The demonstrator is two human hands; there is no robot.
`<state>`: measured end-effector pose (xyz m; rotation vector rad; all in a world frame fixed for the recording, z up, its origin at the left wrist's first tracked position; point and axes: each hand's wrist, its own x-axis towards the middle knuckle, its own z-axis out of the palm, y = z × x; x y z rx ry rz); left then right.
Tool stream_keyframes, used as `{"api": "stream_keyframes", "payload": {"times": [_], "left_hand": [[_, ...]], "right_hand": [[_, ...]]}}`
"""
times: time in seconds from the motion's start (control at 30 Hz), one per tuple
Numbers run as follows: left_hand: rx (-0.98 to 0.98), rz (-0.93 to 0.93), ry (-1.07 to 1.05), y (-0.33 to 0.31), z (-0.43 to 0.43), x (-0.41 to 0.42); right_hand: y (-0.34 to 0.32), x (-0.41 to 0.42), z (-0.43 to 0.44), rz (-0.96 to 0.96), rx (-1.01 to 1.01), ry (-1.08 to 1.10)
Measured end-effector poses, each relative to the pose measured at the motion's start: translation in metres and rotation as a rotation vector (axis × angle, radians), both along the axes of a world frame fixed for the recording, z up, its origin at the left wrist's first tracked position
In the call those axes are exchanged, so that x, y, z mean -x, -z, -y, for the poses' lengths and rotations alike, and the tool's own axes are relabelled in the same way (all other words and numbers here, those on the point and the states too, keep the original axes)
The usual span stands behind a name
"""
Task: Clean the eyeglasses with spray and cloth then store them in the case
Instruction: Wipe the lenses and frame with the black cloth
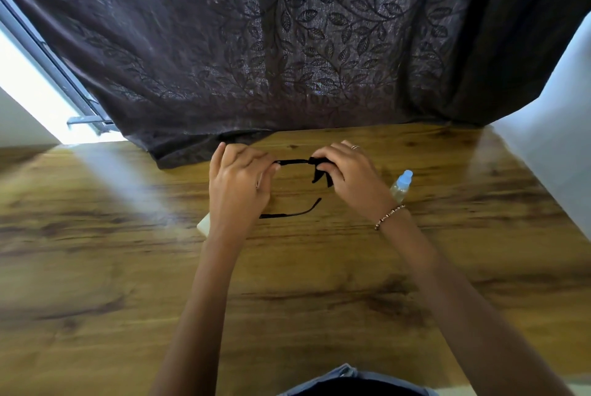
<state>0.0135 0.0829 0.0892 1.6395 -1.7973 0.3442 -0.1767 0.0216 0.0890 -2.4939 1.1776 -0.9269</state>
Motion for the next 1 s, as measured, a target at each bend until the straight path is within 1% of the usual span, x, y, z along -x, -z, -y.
{"api": "stream_keyframes", "payload": {"times": [0.07, 0.17, 0.3, 0.43, 0.5, 0.7, 0.8, 0.9, 1.0], "left_hand": [[0.005, 0.025, 0.027, 0.0, 0.002, 0.007], [0.025, 0.013, 0.035, 0.002, 0.003, 0.009], [0.05, 0.024, 0.046, 0.004, 0.001, 0.002], [0.053, -0.049, 0.008, 0.005, -0.003, -0.01], [0.05, -0.051, 0.011, 0.004, -0.001, -0.011], [0.041, -0.008, 0.074, 0.0, 0.007, 0.001], [0.036, 0.019, 0.064, -0.001, 0.005, -0.007], [0.047, -0.027, 0.016, -0.004, 0.003, -0.024], [0.038, -0.054, -0.002, -0.005, 0.003, -0.027]], "right_hand": [[-0.002, -0.011, -0.004, -0.014, 0.041, -0.025], [-0.004, -0.021, -0.008, -0.012, 0.081, -0.038], [-0.002, -0.016, -0.005, 0.004, 0.067, -0.038], [0.001, -0.002, 0.0, 0.024, 0.03, 0.007], [0.003, 0.0, 0.001, 0.013, 0.037, 0.021], [-0.001, -0.023, -0.004, 0.033, 0.129, -0.023], [0.002, -0.017, -0.001, 0.067, 0.089, -0.017], [0.008, -0.003, 0.005, 0.127, -0.001, 0.007], [0.013, -0.002, 0.006, 0.121, -0.026, 0.01]]}}
